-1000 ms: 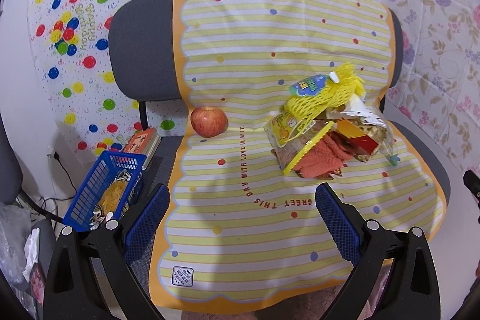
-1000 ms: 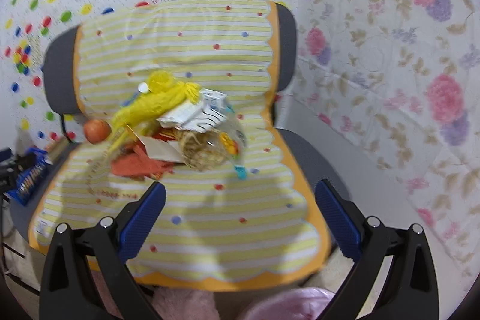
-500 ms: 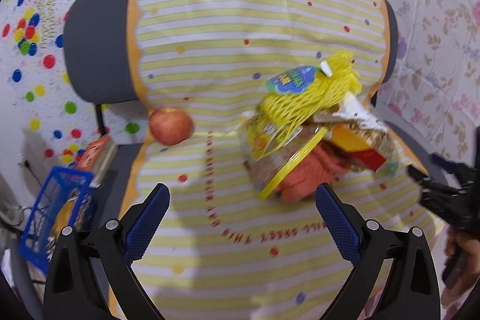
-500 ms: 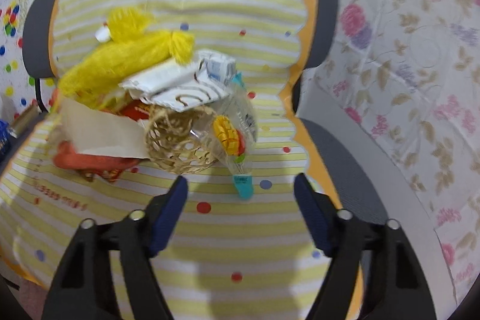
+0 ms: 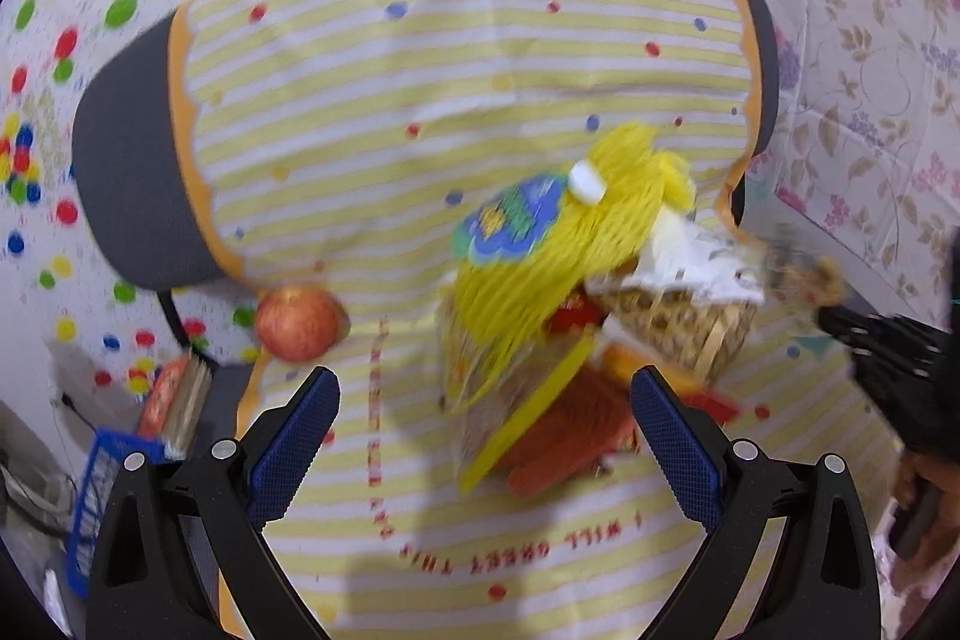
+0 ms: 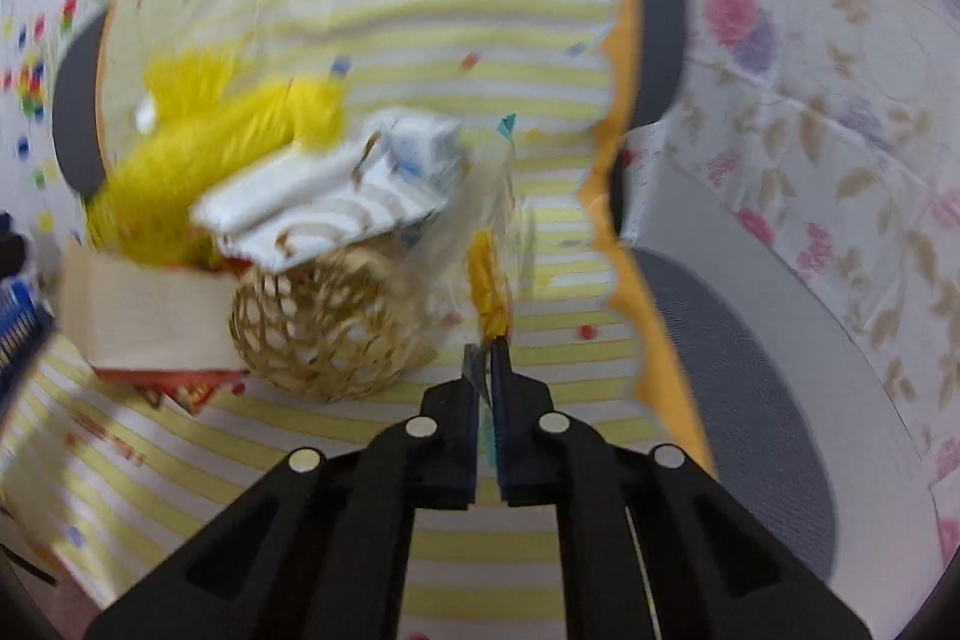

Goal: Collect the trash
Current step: 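Grasp the yellow mesh net with left gripper while right gripper grasps a small clear plastic piece, then carry both held pieces to the pink bin and open both grippers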

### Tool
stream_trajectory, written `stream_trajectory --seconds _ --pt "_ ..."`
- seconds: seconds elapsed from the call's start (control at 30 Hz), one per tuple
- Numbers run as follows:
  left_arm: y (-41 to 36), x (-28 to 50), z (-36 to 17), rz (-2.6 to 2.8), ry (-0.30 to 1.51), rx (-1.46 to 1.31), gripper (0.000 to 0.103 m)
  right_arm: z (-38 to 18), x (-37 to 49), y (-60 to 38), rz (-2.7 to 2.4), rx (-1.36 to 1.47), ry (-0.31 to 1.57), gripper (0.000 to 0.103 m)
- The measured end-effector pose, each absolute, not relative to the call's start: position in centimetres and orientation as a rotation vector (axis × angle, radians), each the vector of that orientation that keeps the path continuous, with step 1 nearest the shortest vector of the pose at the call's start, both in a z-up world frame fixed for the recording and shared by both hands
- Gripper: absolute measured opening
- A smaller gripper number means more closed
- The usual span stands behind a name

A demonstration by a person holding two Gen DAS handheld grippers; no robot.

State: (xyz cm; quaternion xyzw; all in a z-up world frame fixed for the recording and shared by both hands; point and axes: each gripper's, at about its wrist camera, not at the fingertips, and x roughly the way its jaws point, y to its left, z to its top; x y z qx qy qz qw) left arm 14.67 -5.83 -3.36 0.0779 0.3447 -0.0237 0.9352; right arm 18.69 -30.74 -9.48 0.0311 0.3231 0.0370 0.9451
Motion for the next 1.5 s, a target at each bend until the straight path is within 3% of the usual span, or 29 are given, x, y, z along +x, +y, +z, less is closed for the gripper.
stream_trajectory --seconds 0.3,0.57,0.6,0.63,0.67,0.7,0.73,0.8,1.03,1.1,1.5 --pt "-11.4 21.2 -3.8 -0.14 0.772 0.372 0.094 -5.2 14.0 -37.2 0.046 0.15 0.6 0.004" --pt "-10.4 24.6 -4.8 -0.164 0.813 0.427 0.088 -5.1 14.3 -37.8 0.049 0.138 0.65 0.004" --pt "-10.2 24.6 -4.9 -0.181 0.814 0.422 0.061 -5.1 14.2 -37.6 0.056 0.134 0.653 0.004" --pt "-9.9 24.8 -5.0 -0.216 0.828 0.405 0.049 -5.0 14.1 -37.4 0.063 0.13 0.654 0.004" --pt "-9.6 25.0 -5.0 -0.233 0.837 0.387 0.047 -4.8 13.9 -37.0 0.07 0.124 0.651 0.004" --pt "-9.4 25.0 -5.0 -0.264 0.839 0.369 0.031 -4.7 13.7 -36.8 0.09 0.106 0.652 0.004" --pt "-9.4 25.0 -4.8 -0.279 0.829 0.361 0.021 -4.4 13.3 -36.5 0.088 0.101 0.637 0.004" --pt "-9.0 24.8 -4.0 -0.266 0.792 0.345 0.013 -4.1 12.4 -36.3 0.074 0.119 0.614 0.004" --pt "-6.2 17.8 6.0 -0.221 0.494 0.232 0.011 -2.0 6.8 -35.6 0.031 0.196 0.485 0.004" --pt "-6.1 14.5 6.7 -0.245 0.471 0.21 0.012 -1.2 4.9 -34.8 0.032 0.196 0.47 0.004" --pt "-10.7 1.7 -2.7 -0.541 0.578 0.078 0.012 -2.1 -4.8 -33.2 -0.047 0.191 0.552 0.005"
